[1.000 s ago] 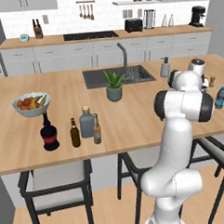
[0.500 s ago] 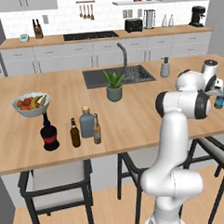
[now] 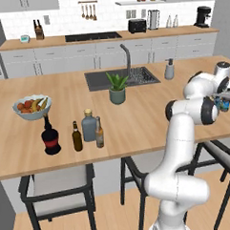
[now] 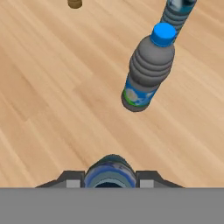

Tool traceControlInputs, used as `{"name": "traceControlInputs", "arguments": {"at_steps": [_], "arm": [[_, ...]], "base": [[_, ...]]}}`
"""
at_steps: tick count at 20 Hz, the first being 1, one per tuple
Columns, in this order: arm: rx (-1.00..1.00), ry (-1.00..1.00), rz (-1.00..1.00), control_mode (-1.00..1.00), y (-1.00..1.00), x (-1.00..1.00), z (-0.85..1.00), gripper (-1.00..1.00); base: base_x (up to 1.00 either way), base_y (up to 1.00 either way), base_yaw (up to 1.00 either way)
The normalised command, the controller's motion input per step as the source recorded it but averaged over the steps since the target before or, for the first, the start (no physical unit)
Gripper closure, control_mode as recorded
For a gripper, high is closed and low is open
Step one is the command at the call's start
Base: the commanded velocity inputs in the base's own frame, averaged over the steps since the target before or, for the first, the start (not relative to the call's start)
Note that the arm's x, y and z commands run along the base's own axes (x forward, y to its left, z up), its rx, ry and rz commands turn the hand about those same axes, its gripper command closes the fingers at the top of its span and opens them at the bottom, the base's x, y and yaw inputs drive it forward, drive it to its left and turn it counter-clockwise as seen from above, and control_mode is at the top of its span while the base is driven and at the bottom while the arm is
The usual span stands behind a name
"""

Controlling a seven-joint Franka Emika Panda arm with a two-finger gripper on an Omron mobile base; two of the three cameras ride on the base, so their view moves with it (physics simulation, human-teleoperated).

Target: Move the plastic bottles in the middle to the plastics group, and the glass bottles in the middle to the glass group.

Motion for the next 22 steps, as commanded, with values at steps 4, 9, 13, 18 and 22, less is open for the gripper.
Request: {"name": "traceControlInputs", "arguments": {"at_steps": [4,9,13,18,22], "arm": [[0.0,0.0,-0.06,-1.0,-0.36,0.2,-0.15,1.0],[0.0,0.03,-0.05,-1.0,-0.06,0.03,-0.33,1.0],[0.0,0.0,-0.02,-1.0,0.0,0.05,-0.32,1.0],[0.0,0.0,-0.01,-1.0,0.0,0.05,-0.35,1.0],[0.0,0.02,0.0,-1.0,-0.02,-0.02,-0.46,1.0]], "base": [[0.0,0.0,0.0],[0.0,0.0,0.0],[0.0,0.0,0.0],[0.0,0.0,0.0],[0.0,0.0,0.0]]}}
